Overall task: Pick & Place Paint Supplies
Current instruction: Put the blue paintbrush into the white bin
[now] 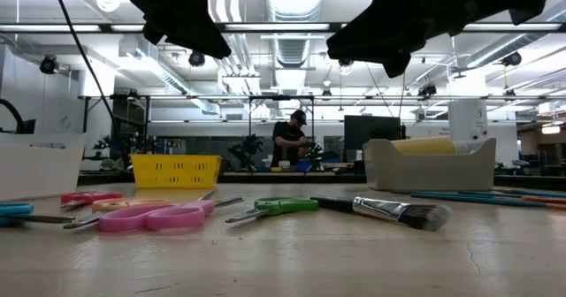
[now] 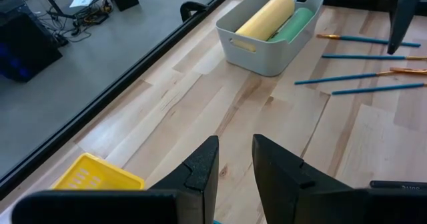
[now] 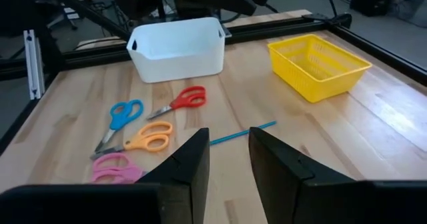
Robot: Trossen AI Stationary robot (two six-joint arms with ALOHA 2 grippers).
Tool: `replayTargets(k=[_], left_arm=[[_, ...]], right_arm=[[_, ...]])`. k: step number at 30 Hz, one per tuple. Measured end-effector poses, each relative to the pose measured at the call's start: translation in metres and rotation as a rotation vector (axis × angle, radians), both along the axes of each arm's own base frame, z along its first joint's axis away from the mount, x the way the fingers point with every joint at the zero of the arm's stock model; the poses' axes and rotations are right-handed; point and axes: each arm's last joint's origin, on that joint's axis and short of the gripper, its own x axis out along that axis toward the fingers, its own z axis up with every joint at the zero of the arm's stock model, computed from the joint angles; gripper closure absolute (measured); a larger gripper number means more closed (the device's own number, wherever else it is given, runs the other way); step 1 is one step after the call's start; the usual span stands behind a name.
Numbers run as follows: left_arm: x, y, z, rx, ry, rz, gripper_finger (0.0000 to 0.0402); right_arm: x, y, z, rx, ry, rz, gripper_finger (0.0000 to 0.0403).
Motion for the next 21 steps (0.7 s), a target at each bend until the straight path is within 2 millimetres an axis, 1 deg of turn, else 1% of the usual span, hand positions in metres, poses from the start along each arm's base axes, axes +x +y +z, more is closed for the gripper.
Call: replayTargets(k=[15,21], left_arm=[[0.0000,-0.0001,-0.0001,-0.009,-0.004,0.002,0.0309],[0.0006,-0.0034,-0.0020,-0.216,-0.061,0.007,0.0309]], right_arm=[[0.0001,0.0000,-0.0001,-0.001,0.001,0.000,0.0300],[0.0001,0.0000,-0.0002,-0.001,0.001,0.000,0.0300]])
